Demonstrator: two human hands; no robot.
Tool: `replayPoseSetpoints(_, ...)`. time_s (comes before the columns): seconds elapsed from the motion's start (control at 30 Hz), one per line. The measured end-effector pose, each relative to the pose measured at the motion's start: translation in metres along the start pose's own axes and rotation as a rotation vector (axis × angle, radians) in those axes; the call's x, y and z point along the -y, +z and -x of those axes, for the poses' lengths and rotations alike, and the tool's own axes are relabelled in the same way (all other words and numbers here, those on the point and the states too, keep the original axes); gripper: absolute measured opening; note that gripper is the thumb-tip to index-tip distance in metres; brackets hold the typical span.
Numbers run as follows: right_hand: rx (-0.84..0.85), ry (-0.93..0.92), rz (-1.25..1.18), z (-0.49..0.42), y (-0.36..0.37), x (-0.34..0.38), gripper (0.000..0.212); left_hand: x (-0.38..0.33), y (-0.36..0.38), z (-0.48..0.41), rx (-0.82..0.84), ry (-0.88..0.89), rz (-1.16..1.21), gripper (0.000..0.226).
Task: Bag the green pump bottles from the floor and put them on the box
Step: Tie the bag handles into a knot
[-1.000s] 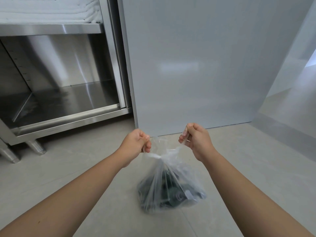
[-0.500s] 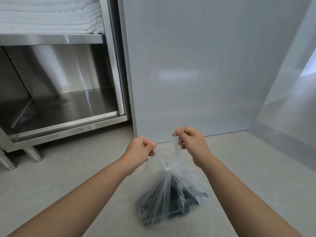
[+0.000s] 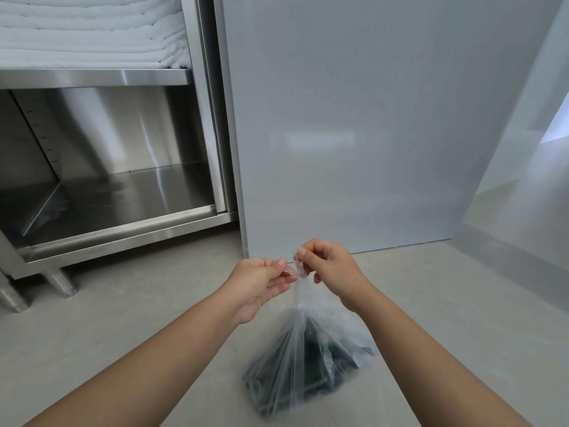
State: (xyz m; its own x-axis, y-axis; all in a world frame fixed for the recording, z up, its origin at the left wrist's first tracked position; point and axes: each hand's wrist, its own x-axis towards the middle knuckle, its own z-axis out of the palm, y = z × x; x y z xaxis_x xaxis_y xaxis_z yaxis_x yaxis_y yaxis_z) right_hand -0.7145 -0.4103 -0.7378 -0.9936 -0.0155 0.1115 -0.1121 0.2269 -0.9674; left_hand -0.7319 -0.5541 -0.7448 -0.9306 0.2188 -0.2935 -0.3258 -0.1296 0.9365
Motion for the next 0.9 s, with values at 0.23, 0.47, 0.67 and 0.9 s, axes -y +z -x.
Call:
replayPoseSetpoints(0.23,0.076,-0.027,0.110,0.001,0.000,-0.007,0.014,-0.002,0.000,0.001,-0.002,-0.016,0.072,0.016)
replayPoseSetpoints(0.47,0.098,-0.095,0.098,0.002,0.002,-0.012,0.009,-0.001,-0.001,0.001,0.033,-0.029,0.103,0.021)
replayPoseSetpoints(0.67,0.024,-0.191,0.175,0.001,0.009,-0.015,0.006,0.002,-0.003,-0.003,0.077,-0.055,0.173,0.017)
replayPoseSetpoints(0.9,-0.047,-0.256,0.241,0.000,0.016,-0.020,0.006,0.003,-0.004,-0.004,0.104,-0.097,0.218,0.014)
